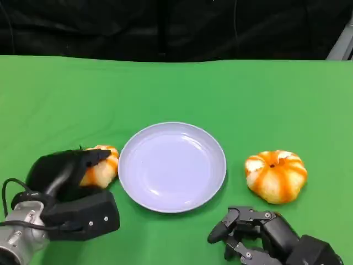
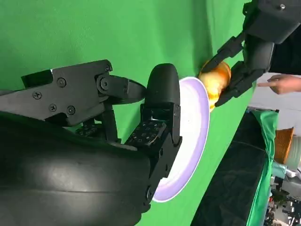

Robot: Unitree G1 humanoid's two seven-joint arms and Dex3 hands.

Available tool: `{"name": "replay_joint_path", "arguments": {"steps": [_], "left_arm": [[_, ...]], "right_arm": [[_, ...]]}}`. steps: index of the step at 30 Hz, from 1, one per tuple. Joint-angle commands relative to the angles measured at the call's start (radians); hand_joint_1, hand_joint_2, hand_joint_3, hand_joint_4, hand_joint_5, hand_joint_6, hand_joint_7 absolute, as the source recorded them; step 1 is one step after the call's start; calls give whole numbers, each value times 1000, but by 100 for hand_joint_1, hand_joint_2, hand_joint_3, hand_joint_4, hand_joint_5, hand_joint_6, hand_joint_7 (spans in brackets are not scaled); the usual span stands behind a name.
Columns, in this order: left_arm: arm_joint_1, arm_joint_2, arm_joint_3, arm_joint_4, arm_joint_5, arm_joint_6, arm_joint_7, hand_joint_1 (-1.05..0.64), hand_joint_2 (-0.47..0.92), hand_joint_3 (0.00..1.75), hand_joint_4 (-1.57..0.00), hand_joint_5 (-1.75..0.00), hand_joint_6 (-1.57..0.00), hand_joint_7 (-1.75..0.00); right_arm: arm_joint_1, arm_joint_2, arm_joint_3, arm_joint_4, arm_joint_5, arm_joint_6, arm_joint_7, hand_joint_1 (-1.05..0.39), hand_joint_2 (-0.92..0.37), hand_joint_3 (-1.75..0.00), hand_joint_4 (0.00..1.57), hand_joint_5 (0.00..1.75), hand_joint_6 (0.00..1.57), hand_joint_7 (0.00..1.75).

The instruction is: Grasp the bread from the table and place it into the plate.

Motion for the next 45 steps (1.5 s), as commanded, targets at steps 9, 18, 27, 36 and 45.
{"name": "replay_joint_path", "arguments": {"steps": [9, 18, 27, 36, 45], "left_arm": [[3, -5, 25, 23, -60, 6, -38, -11, 92, 2, -56, -134, -134, -4], [7, -12, 36, 27, -68, 18, -2, -12, 89, 0, -50, -146, -136, -6], [14, -12, 41, 24, -62, 15, 71, -12, 86, 0, -47, -156, -131, -10], [32, 7, 56, -16, -58, 0, 135, -12, 85, 0, -50, -147, -126, -4], [33, 7, 58, -17, -56, 1, 136, -12, 85, 0, -50, -146, -126, -3]], "right_arm": [[5, -11, -1, 1, -6, -9, -1, -12, -92, -47, 67, 151, 79, 101], [5, -9, -2, 4, -2, -8, 2, -13, -92, -46, 68, 152, 80, 101], [6, -6, -3, 4, 3, -4, 6, -14, -92, -46, 68, 151, 80, 100], [16, -8, -1, -23, 1, 27, 8, -13, -92, -46, 67, 150, 80, 100], [17, -8, -1, -27, 1, 31, 8, -13, -92, -46, 68, 150, 81, 99]]}}
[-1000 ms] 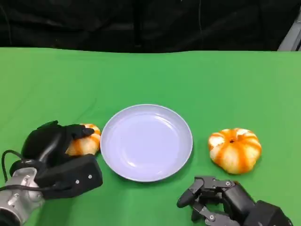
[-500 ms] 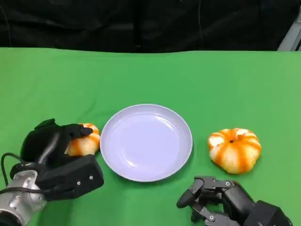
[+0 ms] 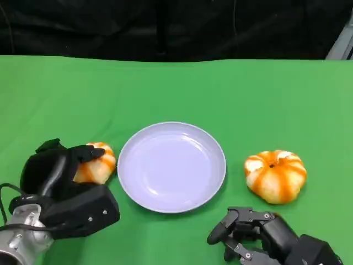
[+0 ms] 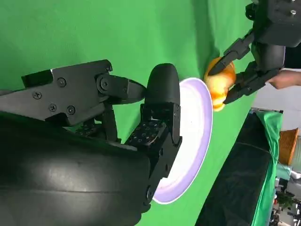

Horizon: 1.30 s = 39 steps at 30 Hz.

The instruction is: Grasp the bread from the table and place it into the plate.

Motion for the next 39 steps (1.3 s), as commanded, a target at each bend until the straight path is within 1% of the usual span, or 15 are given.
{"name": "replay_joint_path", "arguments": {"steps": [1, 3, 4, 5, 8, 10, 12, 14, 15, 17, 23, 27, 34, 36, 39], "left_arm": [[25, 43, 25, -45, -4, -1, 29, -12, 85, 0, -50, -146, -126, -3], [53, 68, 48, -118, -9, -3, 41, -13, 86, 0, -65, -117, -131, -13], [66, 75, 57, -149, -11, -3, 41, -13, 86, 0, -68, -111, -131, -15], [75, 77, 63, -170, -11, -2, 37, -13, 87, 0, -68, -110, -129, -21], [104, 85, 80, -245, -6, 2, 30, -12, 87, 0, -70, -109, -114, -50], [123, 90, 93, -301, -6, 8, 20, -13, 86, 0, -71, -107, -117, -45], [141, 92, 105, -347, -10, 12, 9, -13, 87, 0, -74, -99, -124, -29], [160, 96, 116, -406, -6, 9, 10, -12, 87, 0, -76, -96, -127, -23], [168, 97, 121, -429, -5, 7, 10, -11, 86, 0, -73, -105, -132, -18], [178, 96, 130, -456, -2, 9, 6, -11, 86, 0, -70, -113, -136, -13], [200, 97, 149, -523, -7, 0, -22, -9, 85, 0, -69, -117, -137, -10], [232, 77, 149, -593, -19, -39, -46, -6, 85, 0, -73, -106, -140, -7], [243, 67, 162, -613, -18, -42, -69, -6, 85, 1, -74, -103, -140, -6], [227, 21, 139, -604, -43, -43, -116, -4, 85, 1, -73, -101, -139, -4], [221, -4, 136, -603, -53, -43, -146, -2, 85, 1, -73, -98, -138, -3]], "right_arm": [[9, -8, -2, -9, 3, 5, 2, -13, -92, -46, 68, 150, 81, 99], [7, -8, -3, -6, 4, 3, 3, -12, -92, -47, 67, 149, 81, 99], [6, -8, -3, -5, 5, 3, 4, -12, -92, -47, 67, 149, 80, 99], [5, -8, -3, -4, 6, 3, 4, -12, -92, -47, 67, 149, 80, 99], [3, -8, -3, -3, 2, 4, 2, -12, -92, -47, 67, 149, 80, 99], [0, -9, -4, -2, 1, 2, 2, -12, -92, -47, 67, 149, 80, 100], [-1, -8, -4, 1, 3, -2, 3, -12, -92, -46, 68, 149, 80, 100], [-1, -7, -3, 0, 1, 3, 1, -12, -92, -46, 68, 149, 80, 100], [-1, -6, -3, -3, 1, 8, 1, -12, -92, -46, 68, 149, 80, 100], [-1, -6, -3, -5, 2, 13, 1, -12, -92, -46, 68, 149, 80, 100], [-9, -5, -4, 9, -1, 0, -3, -11, -92, -47, 68, 149, 80, 101], [-14, -4, -4, 18, -5, -2, -9, -11, -92, -46, 68, 149, 80, 101], [-16, -4, -3, 24, -6, -7, -11, -11, -92, -47, 68, 148, 80, 101], [-20, 2, -2, 30, -4, -11, -12, -11, -92, -47, 68, 148, 80, 100], [-22, 4, -2, 34, -4, -14, -13, -11, -92, -47, 68, 149, 80, 100]]}}
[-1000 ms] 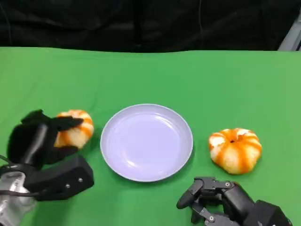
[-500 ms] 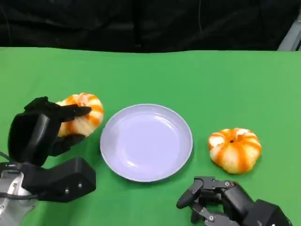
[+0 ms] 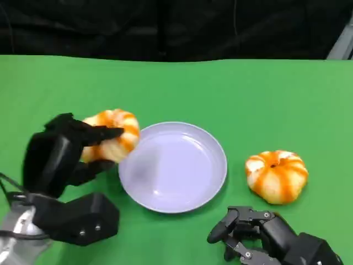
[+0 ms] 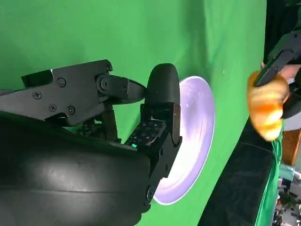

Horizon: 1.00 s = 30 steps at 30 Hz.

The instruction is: Grasp the bread from the table and place it into the plate.

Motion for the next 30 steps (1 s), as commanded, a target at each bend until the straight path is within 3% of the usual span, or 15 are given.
{"name": "replay_joint_path", "arguments": {"steps": [1, 14, 30], "left_arm": [[-7, -31, -4, -2, -20, -6, -47, -2, 85, 1, -73, -97, -138, -3], [-101, -125, -61, 146, 27, -71, -25, -3, 86, 2, -78, -88, -140, -2], [-159, -181, -94, 260, 21, -89, -69, -7, 87, 2, -73, -92, -137, 0]], "right_arm": [[-7, 0, -3, 12, -2, -15, -5, -11, -92, -47, 68, 149, 80, 100], [-8, 4, -5, 12, -12, -26, -10, -12, -92, -47, 68, 150, 80, 101], [-17, 10, -9, 46, -13, -65, -13, -11, -92, -46, 69, 148, 81, 99]]}}
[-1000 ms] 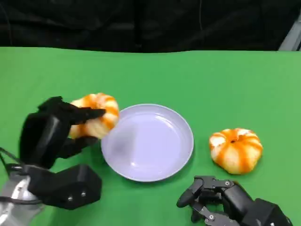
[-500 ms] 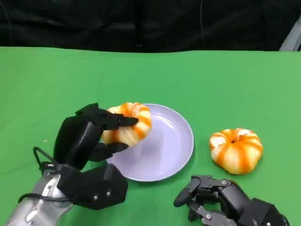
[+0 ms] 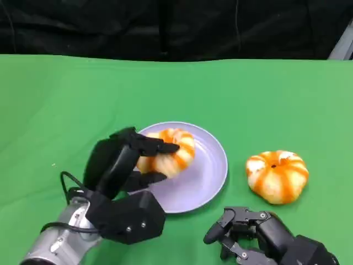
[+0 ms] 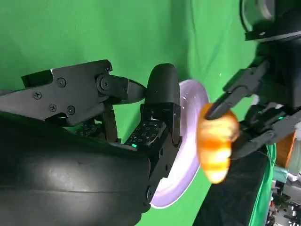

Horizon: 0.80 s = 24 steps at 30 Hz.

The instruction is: Grasp the bread from the table and place it into the plate.

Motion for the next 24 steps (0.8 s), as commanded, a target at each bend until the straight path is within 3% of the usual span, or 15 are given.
{"name": "replay_joint_path", "arguments": {"steps": [1, 11, 24], "left_arm": [[-30, -4, -12, 27, -6, -3, -23, -7, 87, 2, -77, -85, -137, 0], [-51, -15, -33, 92, -12, 6, -52, -7, 88, 2, -84, -64, -136, 0], [-95, -18, -59, 188, 0, 20, -51, -5, 90, 2, -84, -55, -132, 0]], "right_arm": [[-8, -2, -7, 15, 6, -22, -10, -12, -92, -46, 69, 148, 81, 99], [-12, 4, -9, 22, 17, -23, -2, -11, -92, -46, 68, 147, 81, 100], [-4, 2, -6, -3, 13, 8, 4, -10, -92, -47, 68, 145, 79, 101]]}}
